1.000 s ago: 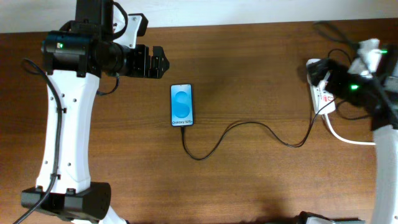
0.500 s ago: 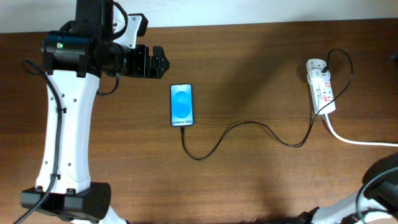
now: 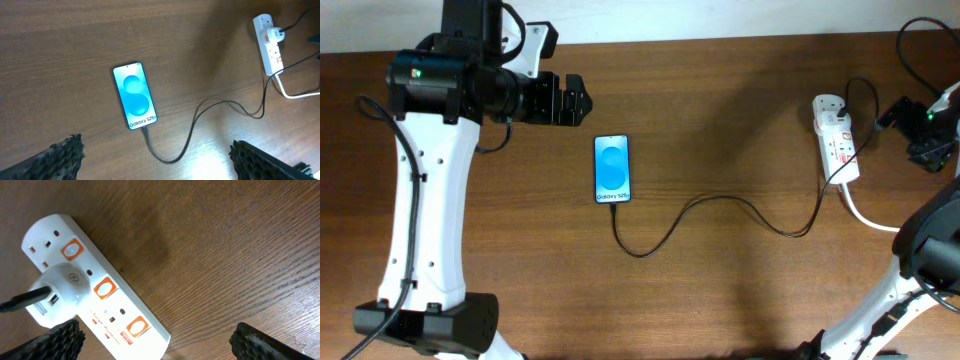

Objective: Plug charger to phone and switch on socket

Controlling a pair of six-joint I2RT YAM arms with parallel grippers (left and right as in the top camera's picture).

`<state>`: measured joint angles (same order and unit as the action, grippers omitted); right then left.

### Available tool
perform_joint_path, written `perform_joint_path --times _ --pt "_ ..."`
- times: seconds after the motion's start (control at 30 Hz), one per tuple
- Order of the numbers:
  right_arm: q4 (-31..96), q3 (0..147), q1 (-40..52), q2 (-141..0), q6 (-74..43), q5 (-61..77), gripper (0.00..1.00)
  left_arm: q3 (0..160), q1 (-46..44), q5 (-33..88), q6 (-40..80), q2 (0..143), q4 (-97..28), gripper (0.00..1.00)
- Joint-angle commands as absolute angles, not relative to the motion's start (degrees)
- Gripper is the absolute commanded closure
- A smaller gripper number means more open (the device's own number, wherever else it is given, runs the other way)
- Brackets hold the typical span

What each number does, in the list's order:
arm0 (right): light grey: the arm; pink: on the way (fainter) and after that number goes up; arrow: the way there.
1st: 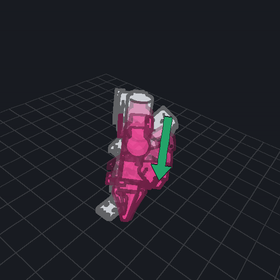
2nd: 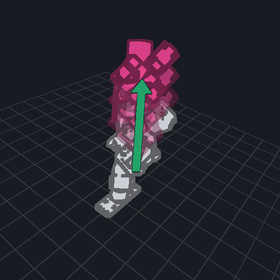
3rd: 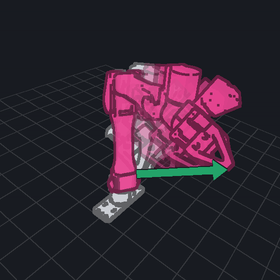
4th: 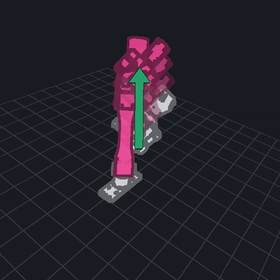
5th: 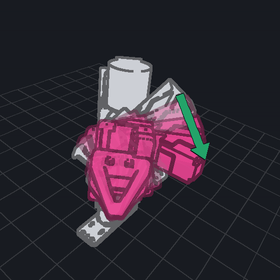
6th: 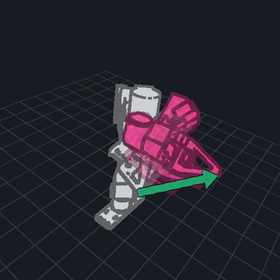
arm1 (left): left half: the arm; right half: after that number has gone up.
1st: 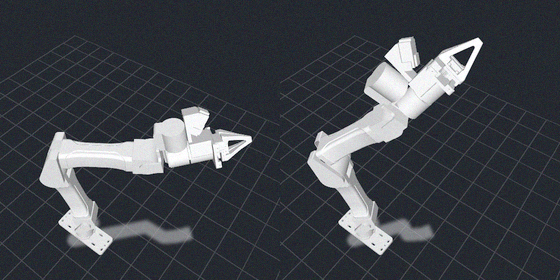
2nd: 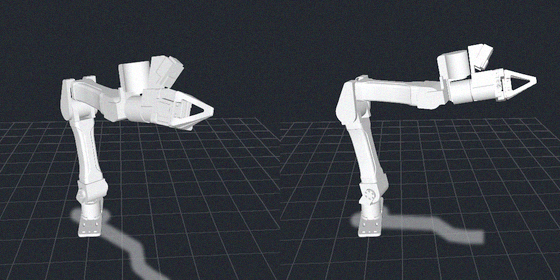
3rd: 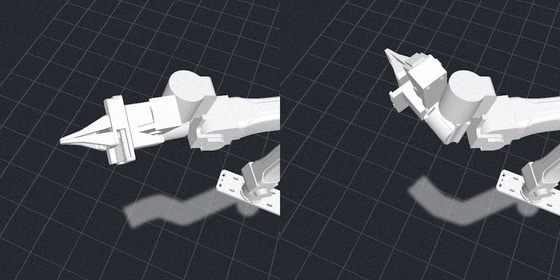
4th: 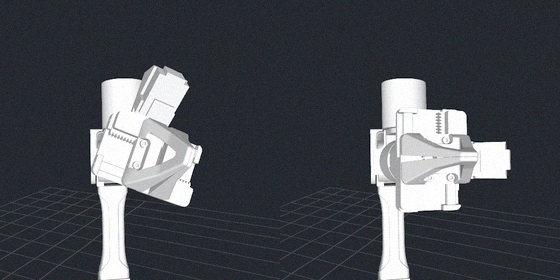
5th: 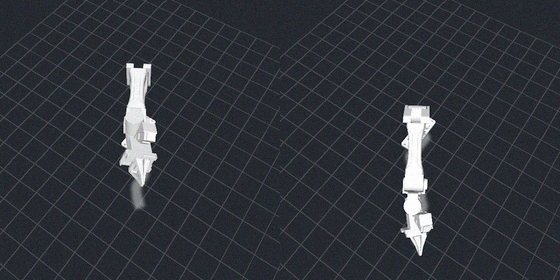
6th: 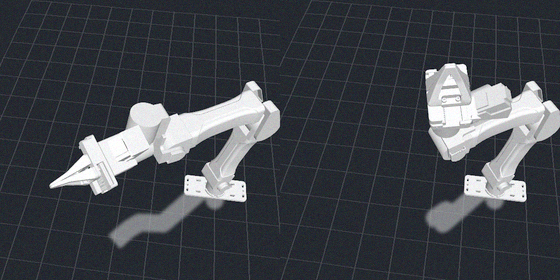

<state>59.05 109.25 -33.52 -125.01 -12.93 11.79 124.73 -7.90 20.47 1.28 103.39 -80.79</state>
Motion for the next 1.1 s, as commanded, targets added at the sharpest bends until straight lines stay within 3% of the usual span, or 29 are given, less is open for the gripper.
perform_joint_path --times 0.0,1.07 --pt "59.24 109.89 -32.62 -127.9 -12.25 10.46 0.01 125.67 -7.81 20.08 1.04 102.37 -80.71 0.01" --pt "55.66 109.51 -27.38 -135.11 -15.57 2.57 0.01 125.67 -7.81 20.1 1.02 102.37 -80.68 0.01"
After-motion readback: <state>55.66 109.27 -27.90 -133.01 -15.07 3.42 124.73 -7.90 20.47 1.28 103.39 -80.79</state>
